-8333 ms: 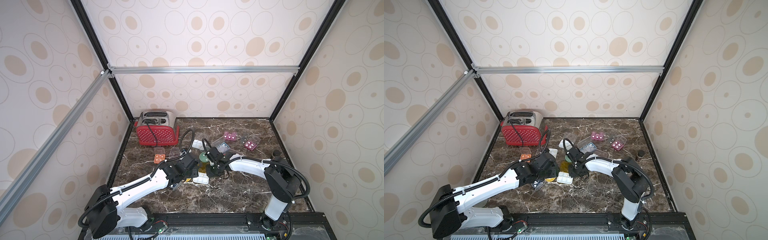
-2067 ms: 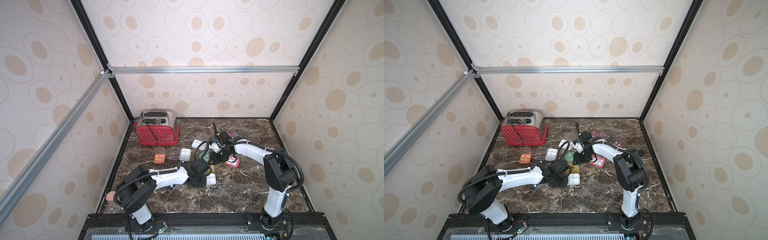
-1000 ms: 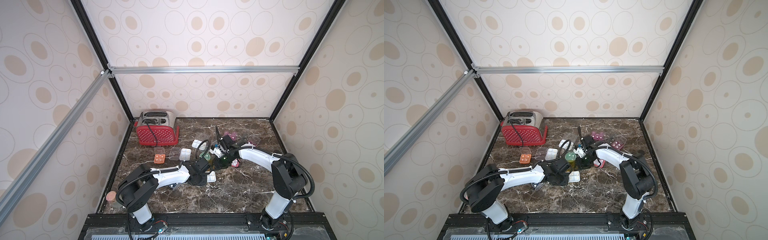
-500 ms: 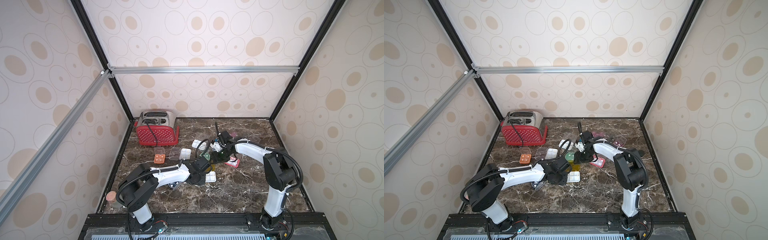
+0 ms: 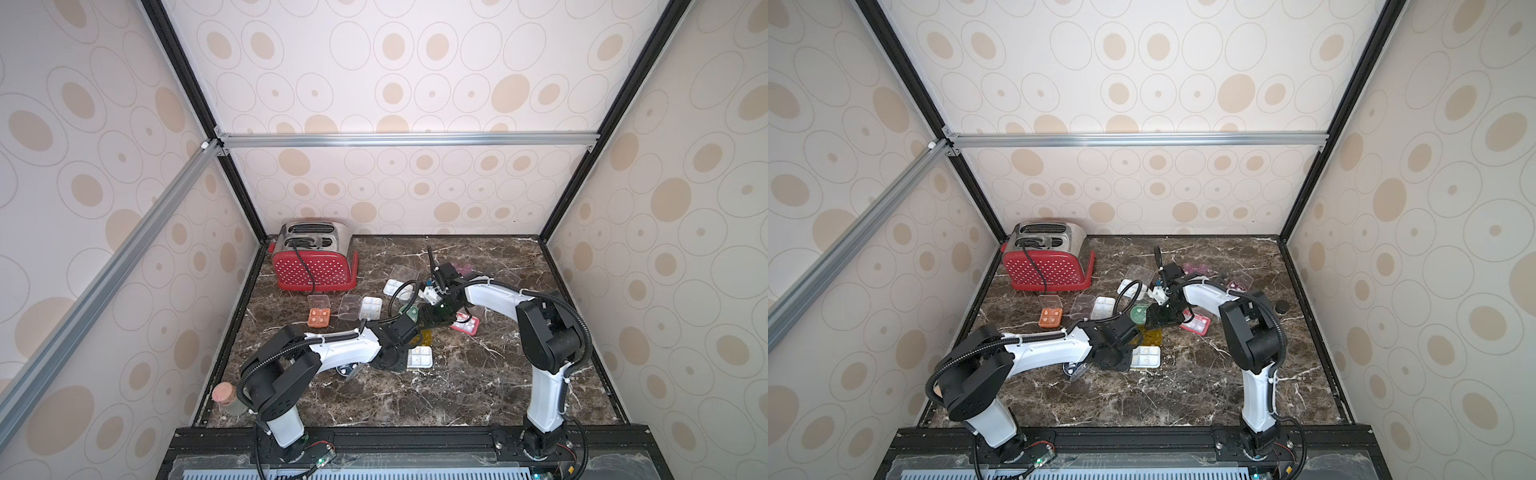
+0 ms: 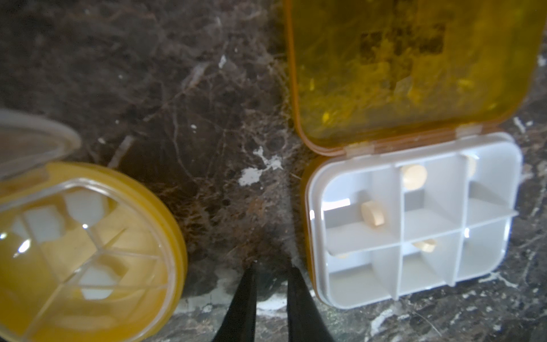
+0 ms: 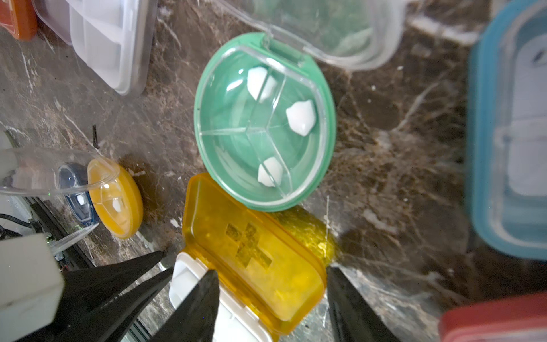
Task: Close pillboxes
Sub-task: Close the lid on the pillbox.
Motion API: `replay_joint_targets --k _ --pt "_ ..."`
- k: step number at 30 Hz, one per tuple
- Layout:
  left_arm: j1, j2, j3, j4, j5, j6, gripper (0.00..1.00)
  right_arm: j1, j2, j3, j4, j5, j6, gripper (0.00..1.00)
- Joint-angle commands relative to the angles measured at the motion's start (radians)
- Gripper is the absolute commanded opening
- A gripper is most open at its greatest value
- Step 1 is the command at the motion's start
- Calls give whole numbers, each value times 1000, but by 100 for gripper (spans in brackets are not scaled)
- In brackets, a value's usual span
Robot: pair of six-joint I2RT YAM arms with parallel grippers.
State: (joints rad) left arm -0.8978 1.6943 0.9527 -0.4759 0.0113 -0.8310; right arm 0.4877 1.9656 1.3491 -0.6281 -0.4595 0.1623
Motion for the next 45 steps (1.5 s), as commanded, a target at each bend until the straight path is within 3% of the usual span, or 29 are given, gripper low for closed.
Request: replay_joint_targets --k 1,6,11,16,22,45 --pt "10 -16 -6 -64 -30 6 20 0 19 29 -21 -11 -22 61" --pt "9 -103 -7 -92 -14 11 23 0 18 33 -39 33 -28 61" --pt "-6 -149 -27 -74 76 14 31 0 28 36 -40 44 -37 61" --pt "-44 -115 -30 -54 139 20 41 0 36 48 -35 33 -37 61" --pt "-45 -56 -26 -23 160 22 46 0 48 52 -36 21 -46 61" --pt "-44 25 16 -71 80 16 30 1 32 32 -15 -71 -72 56"
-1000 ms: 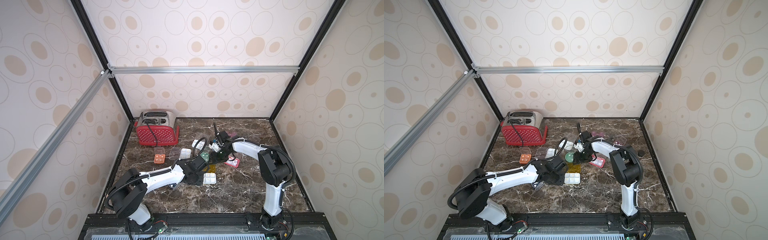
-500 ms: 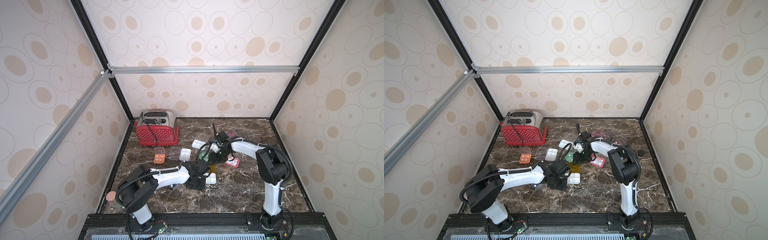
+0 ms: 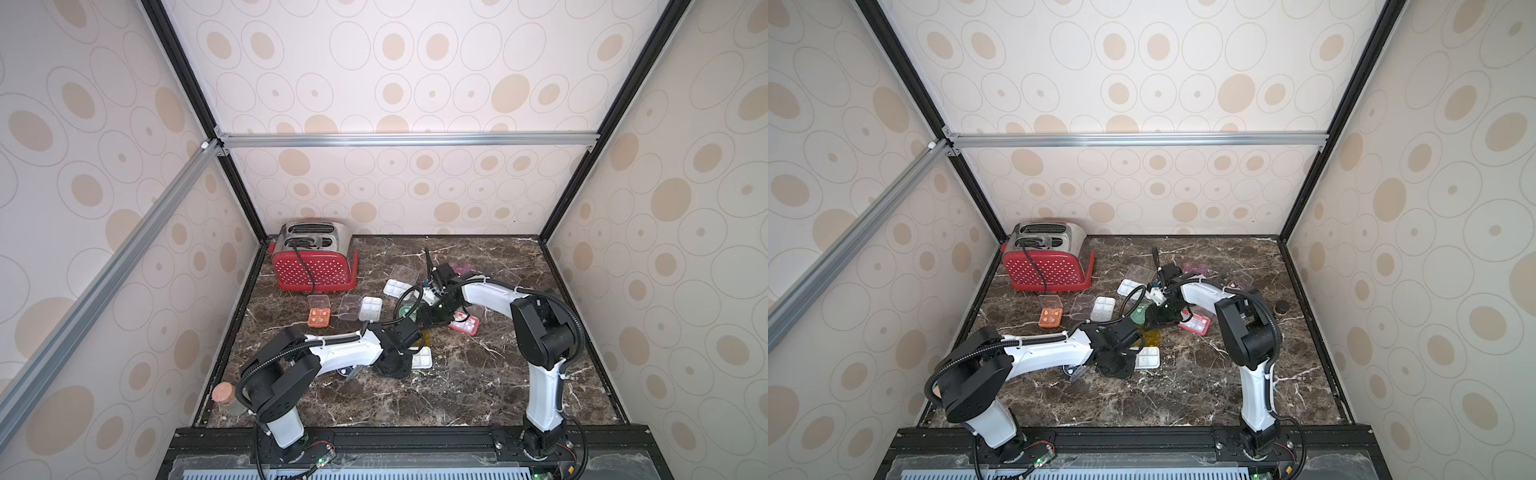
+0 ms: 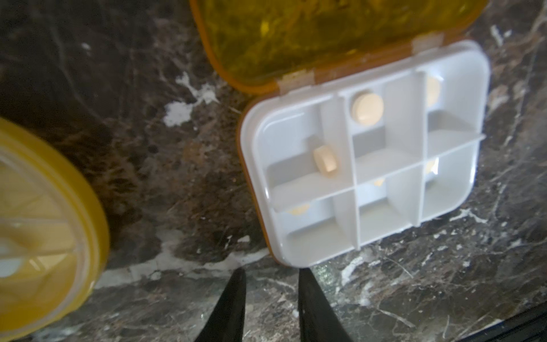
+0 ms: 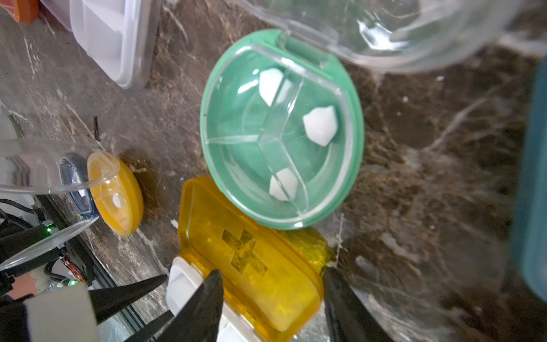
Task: Close pillboxes
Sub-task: Close the lid on the pillbox.
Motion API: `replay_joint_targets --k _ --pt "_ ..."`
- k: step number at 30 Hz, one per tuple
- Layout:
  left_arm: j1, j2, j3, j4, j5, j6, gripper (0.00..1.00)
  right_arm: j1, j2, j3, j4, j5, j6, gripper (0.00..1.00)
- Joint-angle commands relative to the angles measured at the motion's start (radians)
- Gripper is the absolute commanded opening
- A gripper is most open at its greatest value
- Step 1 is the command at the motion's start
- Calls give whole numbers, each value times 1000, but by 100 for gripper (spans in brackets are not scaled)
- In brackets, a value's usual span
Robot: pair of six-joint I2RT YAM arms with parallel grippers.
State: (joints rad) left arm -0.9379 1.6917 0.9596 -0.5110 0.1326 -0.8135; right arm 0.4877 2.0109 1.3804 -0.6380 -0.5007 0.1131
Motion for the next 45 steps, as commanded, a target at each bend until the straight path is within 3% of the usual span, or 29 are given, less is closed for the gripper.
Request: replay_joint_targets --k 1,19,45 --pt "-3 25 4 -34 -46 -5 30 0 -15 -2 -4 -33 -23 56" --pt "-1 8 0 -49 -77 -9 25 -1 -91 -60 1 -43 -45 52" --pt "-1 -13 30 -63 -78 10 22 0 -240 -187 56 -161 -46 50"
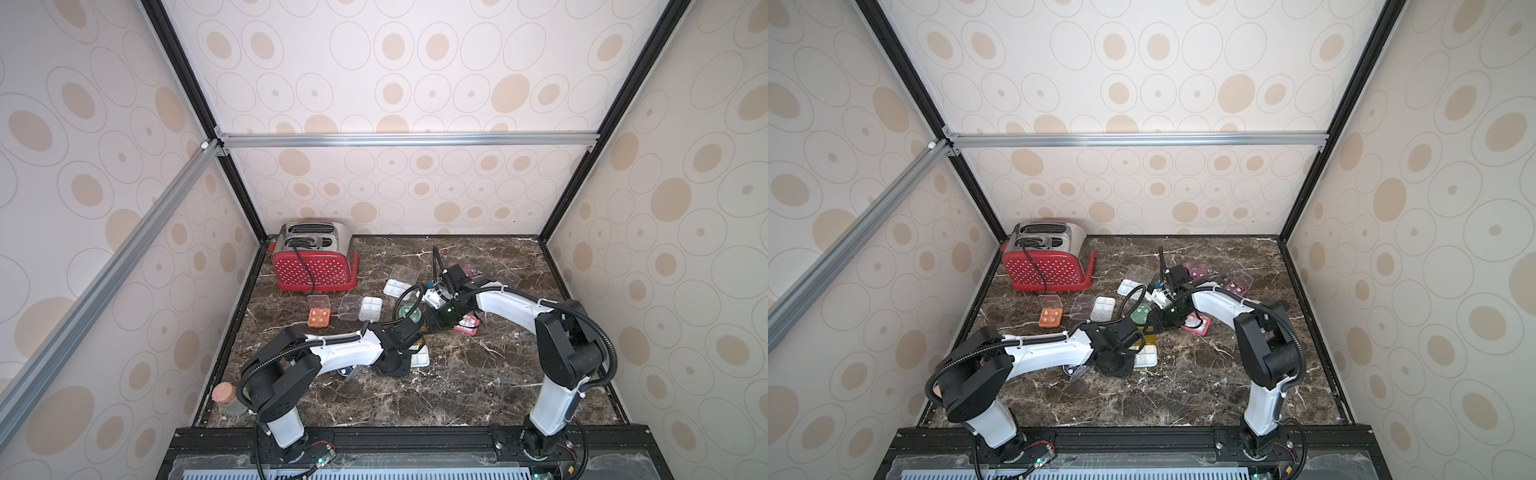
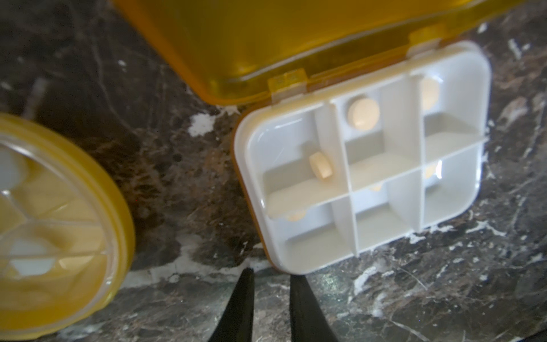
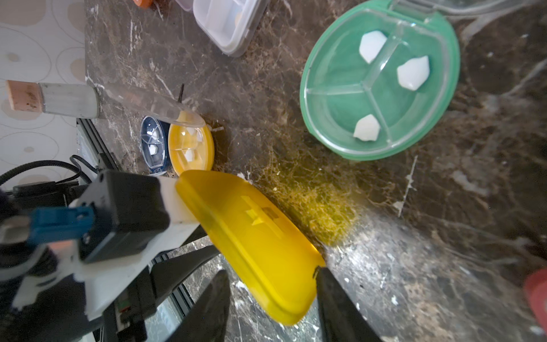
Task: Close pillboxes
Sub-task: Close the lid on the pillbox.
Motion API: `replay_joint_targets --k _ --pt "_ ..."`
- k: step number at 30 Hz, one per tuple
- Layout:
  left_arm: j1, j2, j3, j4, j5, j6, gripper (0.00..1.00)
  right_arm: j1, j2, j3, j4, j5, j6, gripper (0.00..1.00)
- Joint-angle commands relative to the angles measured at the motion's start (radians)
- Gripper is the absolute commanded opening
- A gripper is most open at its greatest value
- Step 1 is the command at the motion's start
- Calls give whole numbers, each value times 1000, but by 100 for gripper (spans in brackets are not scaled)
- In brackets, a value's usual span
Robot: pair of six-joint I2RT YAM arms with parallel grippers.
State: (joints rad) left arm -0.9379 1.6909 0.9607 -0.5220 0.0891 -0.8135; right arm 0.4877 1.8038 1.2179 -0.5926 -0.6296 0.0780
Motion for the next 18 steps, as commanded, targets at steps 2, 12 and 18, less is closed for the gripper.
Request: replay_joint_targets --k 2,12,18 --pt "-3 -32 31 -58 -24 13 22 2 -45 -48 33 -50 -11 50" --pt "-3 -71 7 -14 -15 -18 22 10 -100 -106 53 -62 6 50" --pt "-3 -140 0 5 10 -6 22 19 -119 -112 32 -61 13 50"
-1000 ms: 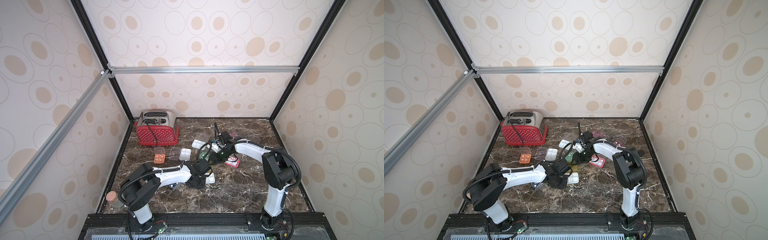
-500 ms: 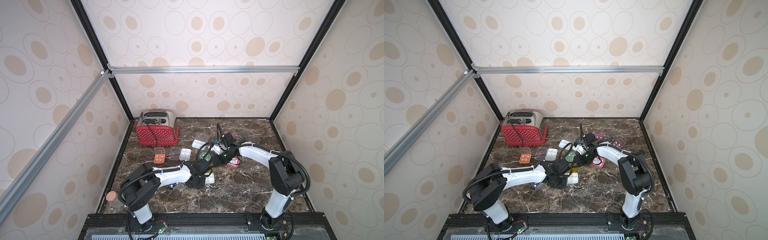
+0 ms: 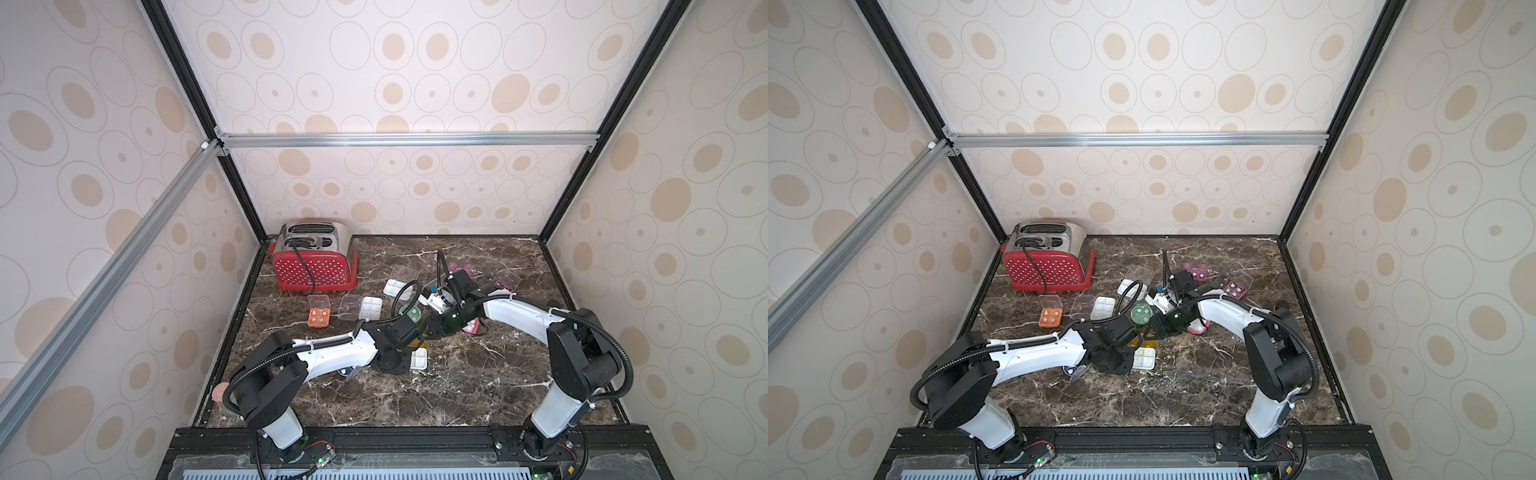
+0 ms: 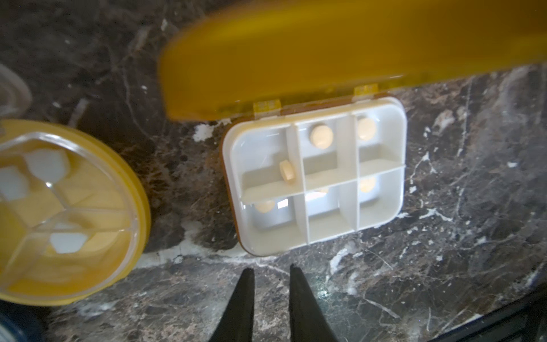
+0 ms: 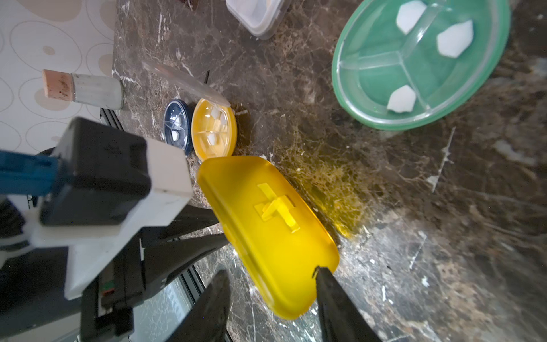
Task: Close pillboxes
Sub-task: Close the lid on the pillbox.
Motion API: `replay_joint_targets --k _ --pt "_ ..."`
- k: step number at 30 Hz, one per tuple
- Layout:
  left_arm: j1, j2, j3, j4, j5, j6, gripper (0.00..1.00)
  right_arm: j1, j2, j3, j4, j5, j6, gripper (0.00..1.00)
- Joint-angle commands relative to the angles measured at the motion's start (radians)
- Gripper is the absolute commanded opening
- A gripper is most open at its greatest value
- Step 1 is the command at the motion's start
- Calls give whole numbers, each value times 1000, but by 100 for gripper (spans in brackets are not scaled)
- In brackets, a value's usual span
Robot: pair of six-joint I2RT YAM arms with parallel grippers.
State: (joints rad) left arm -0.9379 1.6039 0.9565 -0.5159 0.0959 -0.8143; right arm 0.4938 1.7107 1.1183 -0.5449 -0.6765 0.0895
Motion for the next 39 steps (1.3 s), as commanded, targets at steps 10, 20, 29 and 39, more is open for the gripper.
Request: replay_joint_targets --k 10,20,29,39 --pt "4 -245 -7 -108 -38 36 31 65 -47 -41 -8 -23 45 44" --pt "32 -227 35 -54 -51 114 56 97 -169 -79 -136 246 228 49" --pt "50 -123 22 40 -23 117 73 217 -180 -152 -72 403 493 56" --pt "68 -16 47 63 -36 143 75 226 -89 -161 -4 420 518 59"
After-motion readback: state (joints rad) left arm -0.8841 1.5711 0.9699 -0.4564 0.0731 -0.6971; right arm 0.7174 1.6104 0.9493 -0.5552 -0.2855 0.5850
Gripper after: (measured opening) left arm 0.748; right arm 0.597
